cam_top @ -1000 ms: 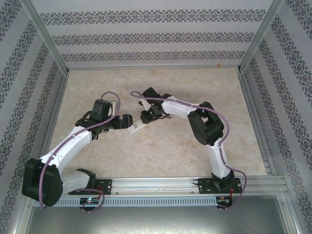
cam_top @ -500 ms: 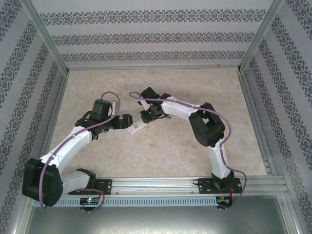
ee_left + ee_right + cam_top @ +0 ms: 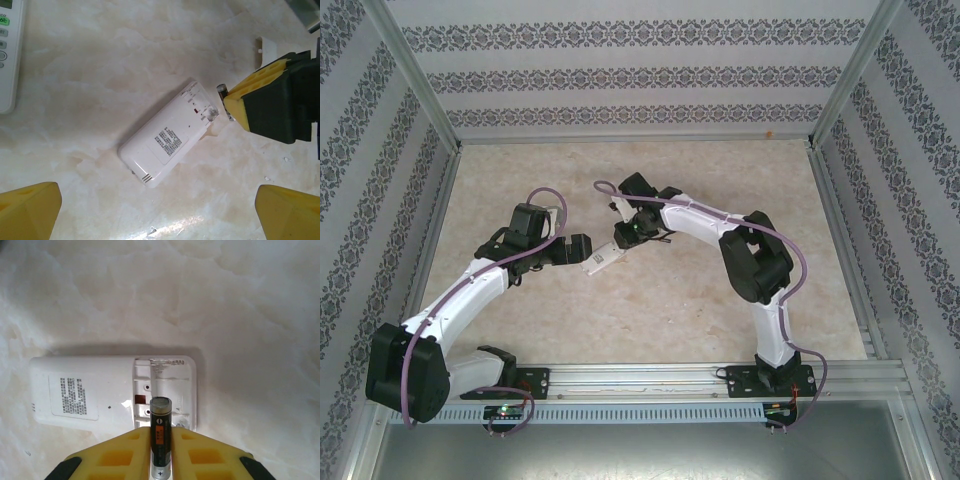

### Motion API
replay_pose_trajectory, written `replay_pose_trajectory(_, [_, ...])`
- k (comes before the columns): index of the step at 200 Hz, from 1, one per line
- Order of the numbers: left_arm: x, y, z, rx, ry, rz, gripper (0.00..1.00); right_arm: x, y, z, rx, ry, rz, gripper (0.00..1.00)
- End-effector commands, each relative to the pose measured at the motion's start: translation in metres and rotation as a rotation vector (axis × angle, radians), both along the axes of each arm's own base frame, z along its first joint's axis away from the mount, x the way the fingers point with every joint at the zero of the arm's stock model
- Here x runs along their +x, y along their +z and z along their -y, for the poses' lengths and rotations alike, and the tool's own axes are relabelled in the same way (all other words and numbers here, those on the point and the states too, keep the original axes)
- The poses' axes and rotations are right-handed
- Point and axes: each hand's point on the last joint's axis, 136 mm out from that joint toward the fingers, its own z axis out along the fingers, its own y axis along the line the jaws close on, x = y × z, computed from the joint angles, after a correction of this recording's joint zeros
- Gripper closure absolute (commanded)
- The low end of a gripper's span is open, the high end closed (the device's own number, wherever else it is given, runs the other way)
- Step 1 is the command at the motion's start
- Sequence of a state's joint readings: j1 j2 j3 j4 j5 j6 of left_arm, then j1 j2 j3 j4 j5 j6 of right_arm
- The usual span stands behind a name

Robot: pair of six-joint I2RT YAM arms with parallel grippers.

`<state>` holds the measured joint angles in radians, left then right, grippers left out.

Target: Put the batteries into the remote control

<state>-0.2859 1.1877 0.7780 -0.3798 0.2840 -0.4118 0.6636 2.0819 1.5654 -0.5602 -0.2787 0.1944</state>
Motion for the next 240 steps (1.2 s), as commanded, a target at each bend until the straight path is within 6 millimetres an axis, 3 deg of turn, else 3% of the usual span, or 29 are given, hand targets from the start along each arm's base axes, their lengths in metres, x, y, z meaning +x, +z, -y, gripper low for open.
replay_pose_trajectory(1, [0.003,-0.001,-0.003,0.003,0.008,0.004,0.00,-0.010,-0.018,-0.001,-0.013,0.028,-0.052,0.81])
replay_pose_trajectory(52, [0.004,-0.003,-0.002,0.001,0.007,-0.002,0.00,-0.007,-0.030,-0.007,-0.014,0.033,-0.067,0.81])
replay_pose_trajectory(89, [0.004,-0.008,-0.002,0.002,0.009,-0.012,0.00,-0.007,-0.030,-0.012,0.000,0.037,-0.075,0.74])
replay_pose_trajectory(140, [0.004,-0.011,-0.002,-0.005,0.010,-0.020,0.00,-0.007,-0.018,-0.013,0.026,0.040,-0.061,0.83])
replay_pose_trajectory(240, [0.004,-0.014,-0.001,-0.007,0.008,-0.025,0.00,-0.002,-0.034,-0.019,0.031,0.048,-0.069,0.77])
